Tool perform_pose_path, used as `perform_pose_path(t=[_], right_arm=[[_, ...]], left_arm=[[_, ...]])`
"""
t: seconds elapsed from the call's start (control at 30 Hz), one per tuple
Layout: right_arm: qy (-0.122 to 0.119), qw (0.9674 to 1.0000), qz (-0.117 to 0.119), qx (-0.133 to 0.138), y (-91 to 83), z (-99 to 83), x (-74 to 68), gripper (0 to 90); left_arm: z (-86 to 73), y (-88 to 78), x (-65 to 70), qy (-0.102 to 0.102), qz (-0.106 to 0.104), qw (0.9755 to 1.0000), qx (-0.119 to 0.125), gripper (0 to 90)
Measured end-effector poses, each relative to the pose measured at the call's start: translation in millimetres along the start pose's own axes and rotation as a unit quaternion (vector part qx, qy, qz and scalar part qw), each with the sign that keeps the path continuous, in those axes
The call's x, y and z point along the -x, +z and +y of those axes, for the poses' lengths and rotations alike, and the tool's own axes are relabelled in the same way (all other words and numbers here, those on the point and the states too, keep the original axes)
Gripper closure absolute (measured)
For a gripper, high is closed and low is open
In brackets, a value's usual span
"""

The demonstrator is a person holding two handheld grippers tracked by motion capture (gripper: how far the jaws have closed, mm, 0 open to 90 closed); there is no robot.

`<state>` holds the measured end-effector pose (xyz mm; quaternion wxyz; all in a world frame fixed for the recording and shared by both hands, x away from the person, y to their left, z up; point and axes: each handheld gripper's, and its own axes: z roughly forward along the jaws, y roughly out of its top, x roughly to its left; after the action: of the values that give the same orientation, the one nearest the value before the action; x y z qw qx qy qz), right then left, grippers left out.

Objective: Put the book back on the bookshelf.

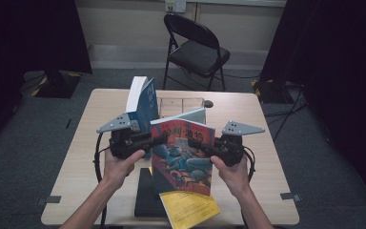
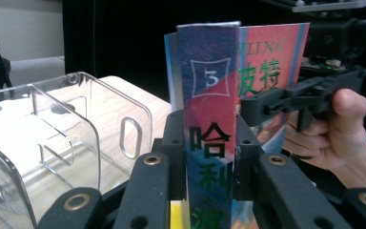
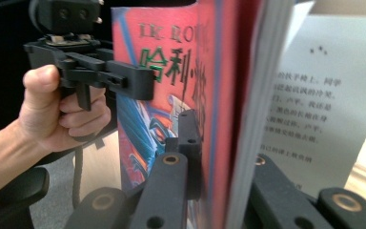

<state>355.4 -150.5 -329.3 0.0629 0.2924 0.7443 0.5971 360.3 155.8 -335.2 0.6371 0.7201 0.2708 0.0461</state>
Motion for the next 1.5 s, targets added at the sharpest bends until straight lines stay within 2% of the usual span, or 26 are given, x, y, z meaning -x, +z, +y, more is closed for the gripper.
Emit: perform_pose_path(t=[0.13,0.27,0.4,0.5,0.53,0.63,0.73,0.83,0.9,0.93,1.1,1.17,1.27,1.33,1.4,1.5], right_arm=[[-0.008,0.9999,0.007,0.002,-2.1,-3.4,-4.6,84.8],[-0.02,0.9997,0.015,0.001,-6.5,-4.9,-10.5,84.1],[-0.028,0.9995,0.014,0.002,-10.7,-6.9,-14.5,77.9],[-0.041,0.9991,-0.012,0.001,-15.1,-7.4,-15.2,69.0],[-0.042,0.9989,-0.022,0.004,-18.7,-7.2,-14.0,63.1],[-0.04,0.9983,-0.042,0.008,-25.8,-6.4,-8.2,54.5],[-0.039,0.9958,-0.082,0.008,-29.6,-8.4,0.9,46.6],[-0.026,0.9975,-0.066,-0.001,-26.7,-14.3,11.8,38.6],[-0.023,0.9988,-0.043,0.0,-22.9,-17.2,15.0,36.8],[-0.019,0.9992,-0.036,0.0,-20.5,-18.1,16.4,34.9],[-0.019,0.9997,-0.014,0.0,-13.0,-19.4,21.0,34.2],[-0.023,0.9996,-0.014,-0.007,-11.1,-20.3,19.3,34.6],[-0.035,0.9991,-0.023,-0.006,-12.6,-20.3,16.1,38.9],[-0.039,0.9988,-0.027,-0.009,-13.9,-19.7,13.7,39.3],[-0.04,0.9989,-0.024,-0.005,-14.9,-19.4,12.3,41.6],[-0.047,0.9984,-0.029,-0.012,-15.9,-17.7,8.2,40.8]], left_arm=[[-2.9,-5.3,9.4,0.013,0.0,0.9999,0.004,73.2],[-5.8,-10.4,17.0,0.035,-0.004,0.9993,0.009,73.8],[-7.6,-12.6,22.7,0.046,-0.001,0.9989,0.011,74.1],[-9.5,-16.1,24.2,0.051,-0.003,0.9986,0.009,74.2],[-10.7,-16.4,24.1,0.05,-0.006,0.9986,0.016,74.2],[-11.8,-18.4,27.0,0.058,-0.007,0.9982,0.016,74.1],[-11.7,-19.8,31.5,0.066,-0.005,0.9977,0.011,74.1],[-12.3,-22.5,34.6,0.075,-0.008,0.9971,0.007,74.0],[-12.6,-22.7,35.6,0.076,-0.011,0.997,0.008,74.0],[-13.1,-22.6,36.8,0.075,-0.005,0.9971,0.009,74.0],[-12.4,-21.4,39.4,0.076,-0.001,0.9971,0.008,73.9],[-12.5,-21.0,39.6,0.076,-0.001,0.9971,0.009,73.8],[-12.9,-20.9,41.7,0.077,0.014,0.9969,0.008,73.8],[-12.8,-18.8,41.2,0.069,0.011,0.9975,0.007,73.0],[-13.1,-14.1,43.3,0.077,0.018,0.9969,-0.001,72.7],[-12.4,-9.5,45.4,0.079,0.014,0.9967,-0.006,72.6]])
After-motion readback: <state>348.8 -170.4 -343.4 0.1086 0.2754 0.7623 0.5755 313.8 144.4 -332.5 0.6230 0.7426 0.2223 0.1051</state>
